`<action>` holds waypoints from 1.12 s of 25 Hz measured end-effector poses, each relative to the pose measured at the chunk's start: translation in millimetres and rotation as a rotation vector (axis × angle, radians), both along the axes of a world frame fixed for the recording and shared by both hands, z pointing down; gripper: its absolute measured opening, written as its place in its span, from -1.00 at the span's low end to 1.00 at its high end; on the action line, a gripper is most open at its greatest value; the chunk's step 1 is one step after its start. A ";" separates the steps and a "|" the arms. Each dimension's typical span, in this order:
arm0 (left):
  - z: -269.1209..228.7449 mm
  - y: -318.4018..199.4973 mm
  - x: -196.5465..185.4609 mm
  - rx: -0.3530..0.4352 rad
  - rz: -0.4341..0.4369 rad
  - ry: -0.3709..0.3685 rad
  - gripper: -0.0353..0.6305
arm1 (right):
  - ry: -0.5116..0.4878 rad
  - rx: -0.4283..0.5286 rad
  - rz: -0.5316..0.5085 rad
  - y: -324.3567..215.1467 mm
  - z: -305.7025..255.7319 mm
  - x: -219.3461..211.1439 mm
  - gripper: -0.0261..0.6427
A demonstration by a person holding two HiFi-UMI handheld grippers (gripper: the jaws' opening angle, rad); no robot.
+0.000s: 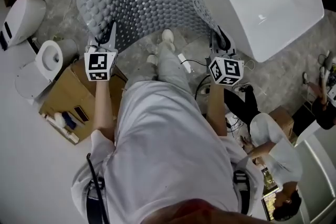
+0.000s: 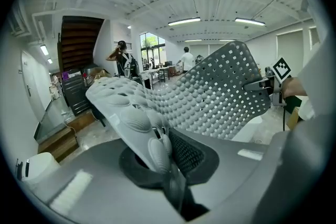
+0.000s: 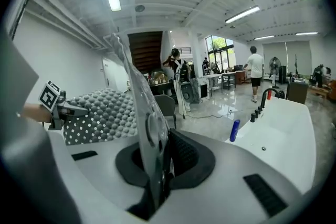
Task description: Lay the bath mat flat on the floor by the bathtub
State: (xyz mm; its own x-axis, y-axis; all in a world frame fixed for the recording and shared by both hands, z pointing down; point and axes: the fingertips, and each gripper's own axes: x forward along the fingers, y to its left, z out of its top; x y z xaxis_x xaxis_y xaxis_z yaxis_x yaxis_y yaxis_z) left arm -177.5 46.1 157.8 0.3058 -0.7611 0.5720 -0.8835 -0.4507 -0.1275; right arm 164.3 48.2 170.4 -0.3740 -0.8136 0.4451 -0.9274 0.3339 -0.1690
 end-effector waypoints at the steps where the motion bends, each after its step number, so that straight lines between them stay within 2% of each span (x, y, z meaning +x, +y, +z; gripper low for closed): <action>1: 8.8 1.3 0.8 -0.010 0.005 0.002 -0.84 | 0.002 -0.020 -0.003 5.0 8.3 1.3 -0.85; 7: 83.3 -4.2 10.8 -0.123 0.010 0.046 -0.84 | -0.019 -0.176 -0.007 18.9 91.1 8.2 -0.85; 14: 222.2 -29.1 21.9 -0.284 -0.058 0.109 -0.84 | 0.007 -0.341 -0.062 2.3 226.0 -17.2 -0.86; 20: 350.9 -52.6 27.2 -0.350 -0.082 0.075 -0.84 | 0.039 -0.420 -0.099 -17.4 350.9 -31.6 -0.86; 25: 450.3 -93.2 27.3 -0.344 -0.120 0.038 -0.84 | 0.093 -0.420 -0.146 -63.4 448.5 -38.7 -0.86; 28: 510.5 -97.6 32.6 -0.383 -0.115 0.022 -0.84 | 0.108 -0.456 -0.171 -72.3 505.1 -47.8 -0.86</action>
